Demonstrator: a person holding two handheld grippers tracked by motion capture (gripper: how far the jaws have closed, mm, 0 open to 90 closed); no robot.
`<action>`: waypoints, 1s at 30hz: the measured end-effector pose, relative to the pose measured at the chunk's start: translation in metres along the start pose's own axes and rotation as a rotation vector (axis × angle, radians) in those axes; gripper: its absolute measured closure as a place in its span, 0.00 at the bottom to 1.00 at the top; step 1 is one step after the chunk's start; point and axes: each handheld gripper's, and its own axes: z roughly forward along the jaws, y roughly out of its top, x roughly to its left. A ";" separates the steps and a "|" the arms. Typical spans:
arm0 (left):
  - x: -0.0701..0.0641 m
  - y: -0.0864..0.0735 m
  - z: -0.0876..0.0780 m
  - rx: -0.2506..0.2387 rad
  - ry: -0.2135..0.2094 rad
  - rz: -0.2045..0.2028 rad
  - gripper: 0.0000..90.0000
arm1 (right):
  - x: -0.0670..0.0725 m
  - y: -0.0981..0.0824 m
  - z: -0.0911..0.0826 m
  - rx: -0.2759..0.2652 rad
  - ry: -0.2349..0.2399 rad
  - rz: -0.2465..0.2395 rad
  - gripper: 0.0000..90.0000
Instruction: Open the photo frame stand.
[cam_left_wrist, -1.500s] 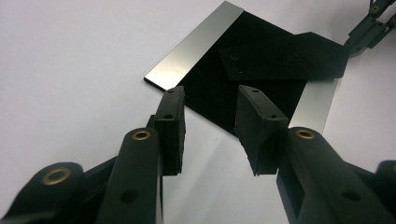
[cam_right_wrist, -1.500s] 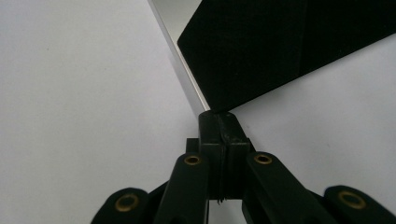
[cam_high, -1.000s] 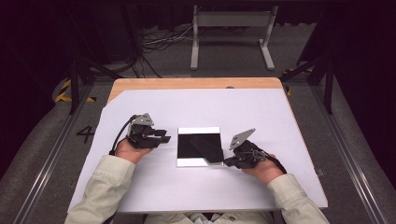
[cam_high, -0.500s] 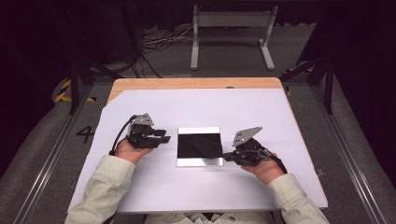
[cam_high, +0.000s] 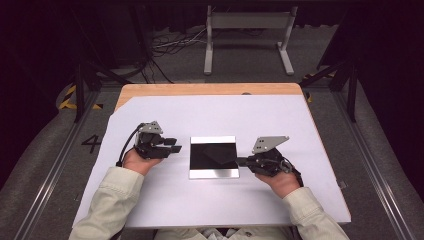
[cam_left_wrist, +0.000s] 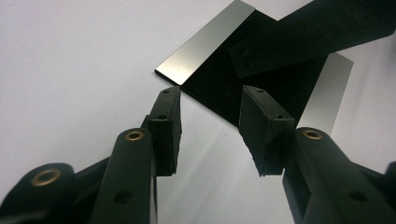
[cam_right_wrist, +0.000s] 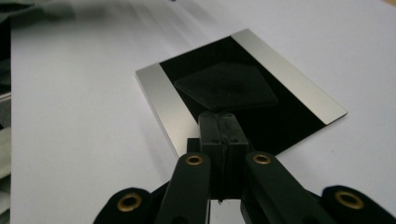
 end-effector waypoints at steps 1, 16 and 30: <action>0.000 0.000 0.000 0.002 0.000 -0.001 0.66 | 0.000 0.000 -0.001 -0.019 0.000 0.006 1.00; 0.000 -0.001 0.000 0.002 -0.004 -0.007 0.65 | -0.002 0.001 -0.011 -0.100 -0.029 0.031 1.00; 0.002 -0.003 -0.001 0.003 0.000 -0.017 0.63 | -0.010 0.004 -0.022 -0.110 -0.086 0.059 1.00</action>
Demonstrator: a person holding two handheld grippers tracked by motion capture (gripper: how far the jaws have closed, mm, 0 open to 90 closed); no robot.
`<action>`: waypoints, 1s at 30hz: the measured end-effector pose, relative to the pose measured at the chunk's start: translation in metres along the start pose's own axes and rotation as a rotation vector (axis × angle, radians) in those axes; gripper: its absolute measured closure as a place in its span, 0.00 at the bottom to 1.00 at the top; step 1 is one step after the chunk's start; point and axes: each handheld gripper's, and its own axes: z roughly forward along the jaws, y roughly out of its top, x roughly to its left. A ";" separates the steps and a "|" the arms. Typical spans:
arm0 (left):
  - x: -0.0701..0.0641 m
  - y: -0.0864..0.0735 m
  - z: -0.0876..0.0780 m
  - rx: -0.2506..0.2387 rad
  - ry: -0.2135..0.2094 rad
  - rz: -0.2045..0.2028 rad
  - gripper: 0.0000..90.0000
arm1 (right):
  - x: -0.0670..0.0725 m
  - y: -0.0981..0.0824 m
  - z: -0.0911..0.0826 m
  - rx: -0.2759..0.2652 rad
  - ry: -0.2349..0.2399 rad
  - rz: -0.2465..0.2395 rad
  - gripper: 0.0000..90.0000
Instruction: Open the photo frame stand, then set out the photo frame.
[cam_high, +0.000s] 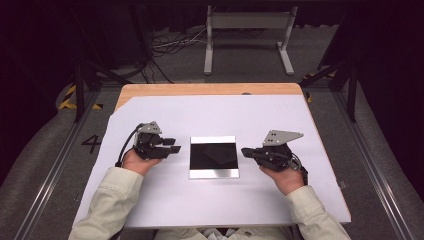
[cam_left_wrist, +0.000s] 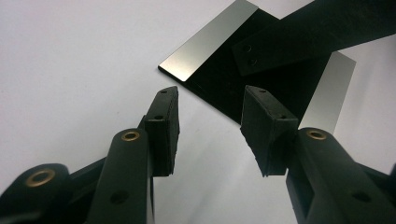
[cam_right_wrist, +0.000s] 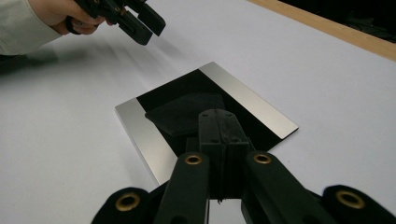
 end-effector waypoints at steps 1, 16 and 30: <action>0.000 0.000 0.000 -0.002 -0.001 -0.002 0.63 | 0.000 0.000 -0.001 -0.003 0.000 0.002 1.00; 0.001 -0.002 -0.001 0.004 0.006 -0.002 0.63 | -0.008 0.007 0.001 0.015 0.000 0.054 0.95; 0.002 -0.003 -0.002 0.001 0.015 -0.002 0.62 | -0.026 0.016 0.006 0.057 0.007 0.071 0.91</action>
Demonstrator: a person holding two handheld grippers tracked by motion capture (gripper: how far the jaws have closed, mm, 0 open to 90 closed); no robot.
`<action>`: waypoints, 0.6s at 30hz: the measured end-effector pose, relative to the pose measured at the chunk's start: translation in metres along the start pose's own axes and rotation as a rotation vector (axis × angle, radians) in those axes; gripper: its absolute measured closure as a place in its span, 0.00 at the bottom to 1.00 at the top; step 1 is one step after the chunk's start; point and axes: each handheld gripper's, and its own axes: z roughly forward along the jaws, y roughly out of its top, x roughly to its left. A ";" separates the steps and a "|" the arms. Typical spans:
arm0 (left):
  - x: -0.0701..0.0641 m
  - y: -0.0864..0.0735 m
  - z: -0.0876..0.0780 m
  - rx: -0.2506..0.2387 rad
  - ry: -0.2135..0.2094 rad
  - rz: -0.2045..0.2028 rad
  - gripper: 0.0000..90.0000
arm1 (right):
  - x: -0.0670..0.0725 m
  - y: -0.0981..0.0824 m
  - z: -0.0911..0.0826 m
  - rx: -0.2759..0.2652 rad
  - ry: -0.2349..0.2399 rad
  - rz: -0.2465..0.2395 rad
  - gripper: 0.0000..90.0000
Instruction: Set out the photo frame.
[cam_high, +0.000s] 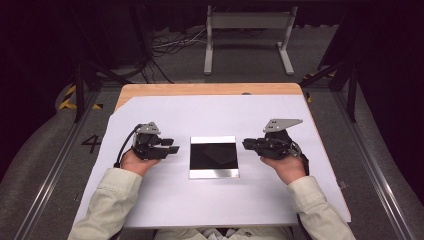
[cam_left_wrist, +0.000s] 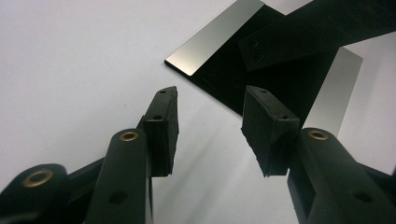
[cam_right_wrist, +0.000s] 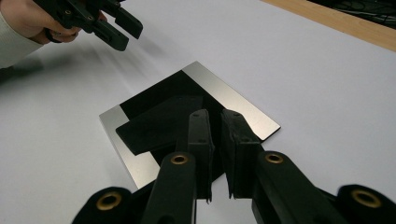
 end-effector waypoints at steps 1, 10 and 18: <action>0.000 0.000 0.000 0.000 0.000 0.000 0.62 | -0.002 0.001 0.000 0.005 0.005 0.000 0.91; -0.001 -0.001 0.000 0.002 -0.001 -0.003 0.62 | -0.019 0.006 0.005 0.062 0.117 -0.020 0.88; 0.000 -0.001 0.000 0.002 -0.001 0.004 0.62 | -0.023 0.011 0.008 0.088 0.186 -0.037 0.86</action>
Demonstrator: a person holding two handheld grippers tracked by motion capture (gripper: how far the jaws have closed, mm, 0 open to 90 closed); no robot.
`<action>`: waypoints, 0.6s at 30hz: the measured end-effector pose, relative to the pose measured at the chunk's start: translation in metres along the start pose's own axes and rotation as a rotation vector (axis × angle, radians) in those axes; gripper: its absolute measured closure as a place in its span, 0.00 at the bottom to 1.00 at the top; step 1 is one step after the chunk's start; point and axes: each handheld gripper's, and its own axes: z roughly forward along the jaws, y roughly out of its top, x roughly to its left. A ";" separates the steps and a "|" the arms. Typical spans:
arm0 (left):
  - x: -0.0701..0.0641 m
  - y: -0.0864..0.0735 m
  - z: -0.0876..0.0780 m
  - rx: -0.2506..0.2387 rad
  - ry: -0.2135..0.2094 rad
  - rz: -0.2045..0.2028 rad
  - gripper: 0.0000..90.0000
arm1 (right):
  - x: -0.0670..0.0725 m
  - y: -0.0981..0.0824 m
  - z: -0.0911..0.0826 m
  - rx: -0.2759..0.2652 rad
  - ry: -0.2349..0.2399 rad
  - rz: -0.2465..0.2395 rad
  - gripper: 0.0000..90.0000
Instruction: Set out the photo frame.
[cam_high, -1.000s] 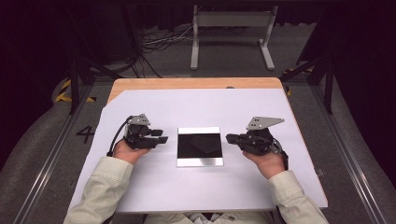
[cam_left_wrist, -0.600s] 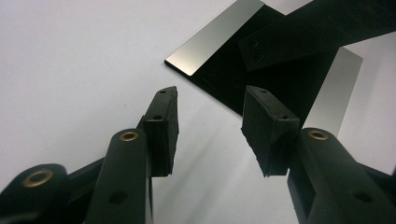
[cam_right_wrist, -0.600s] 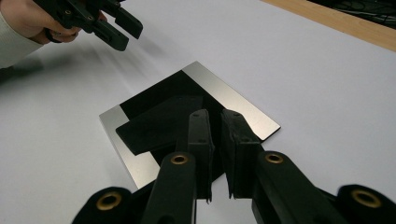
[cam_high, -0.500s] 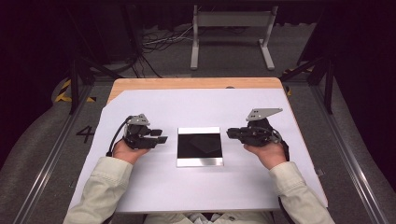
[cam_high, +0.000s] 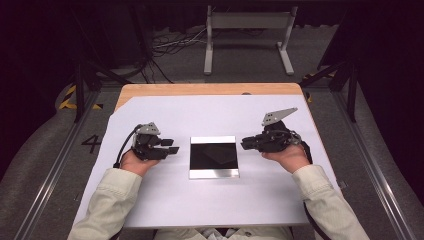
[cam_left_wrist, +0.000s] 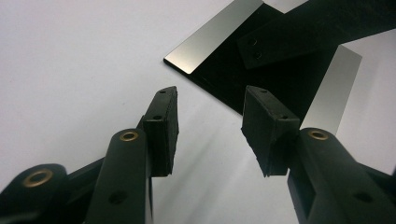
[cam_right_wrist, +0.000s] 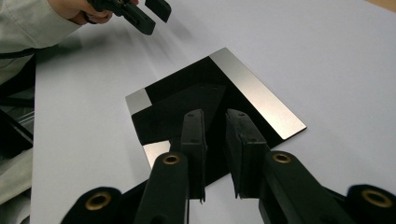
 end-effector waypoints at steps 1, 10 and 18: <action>0.000 0.000 0.000 0.000 0.001 0.001 0.62 | -0.001 0.001 0.000 0.002 0.012 0.001 0.85; 0.000 -0.002 -0.001 0.003 0.003 -0.008 0.62 | -0.010 0.004 0.006 0.021 0.074 0.089 0.75; 0.000 -0.003 -0.001 0.001 0.002 -0.006 0.62 | -0.011 0.008 0.010 0.041 0.058 0.140 0.74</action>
